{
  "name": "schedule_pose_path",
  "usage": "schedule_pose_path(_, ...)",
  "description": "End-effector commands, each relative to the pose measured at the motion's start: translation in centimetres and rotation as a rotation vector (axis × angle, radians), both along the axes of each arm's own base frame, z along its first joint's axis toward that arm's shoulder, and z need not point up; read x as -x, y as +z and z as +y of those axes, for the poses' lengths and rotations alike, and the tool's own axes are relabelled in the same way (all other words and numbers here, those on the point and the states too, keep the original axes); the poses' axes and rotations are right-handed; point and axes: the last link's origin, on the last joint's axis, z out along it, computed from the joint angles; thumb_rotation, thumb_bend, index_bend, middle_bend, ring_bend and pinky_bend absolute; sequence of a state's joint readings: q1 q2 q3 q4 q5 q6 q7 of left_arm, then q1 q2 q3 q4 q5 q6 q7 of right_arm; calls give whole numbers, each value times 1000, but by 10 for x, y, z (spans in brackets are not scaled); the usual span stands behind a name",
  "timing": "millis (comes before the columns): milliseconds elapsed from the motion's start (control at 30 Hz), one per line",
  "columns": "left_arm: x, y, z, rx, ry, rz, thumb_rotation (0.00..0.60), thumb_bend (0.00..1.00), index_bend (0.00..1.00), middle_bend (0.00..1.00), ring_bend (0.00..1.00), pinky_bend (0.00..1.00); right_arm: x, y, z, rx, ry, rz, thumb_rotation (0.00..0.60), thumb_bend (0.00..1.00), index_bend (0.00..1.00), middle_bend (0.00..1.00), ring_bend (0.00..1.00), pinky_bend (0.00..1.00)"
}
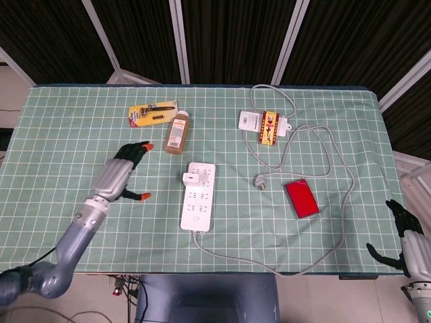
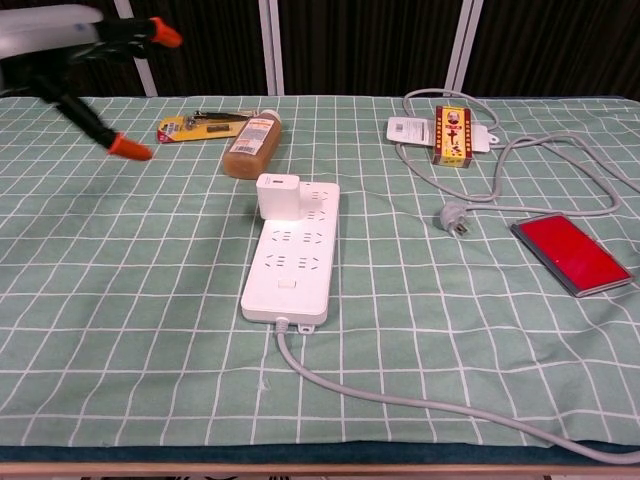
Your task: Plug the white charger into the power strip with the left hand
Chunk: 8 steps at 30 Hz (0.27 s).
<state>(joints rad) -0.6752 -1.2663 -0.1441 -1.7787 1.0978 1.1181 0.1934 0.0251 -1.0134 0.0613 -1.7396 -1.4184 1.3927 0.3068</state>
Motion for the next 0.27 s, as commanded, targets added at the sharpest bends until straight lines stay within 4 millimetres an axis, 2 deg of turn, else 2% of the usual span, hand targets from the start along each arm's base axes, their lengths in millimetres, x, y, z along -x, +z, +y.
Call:
schedule_pose_path(33,62,34,-66,-122,47,235,600,11,0,0,0,7,0,-1,1,3,6,10,600,338,0,0,0,0)
schedule_pose_path(133,91,46,-94,-164,100,274,600,10,0,0,0,7,0,-1,1,7,10,19,600,338,0,0,0,0)
schedule_pose_path(267,119,55,-118,-214,124,301,600,11,0,0,0,6,0,-1,1,10,15,30,600,338,0,0,0,0)
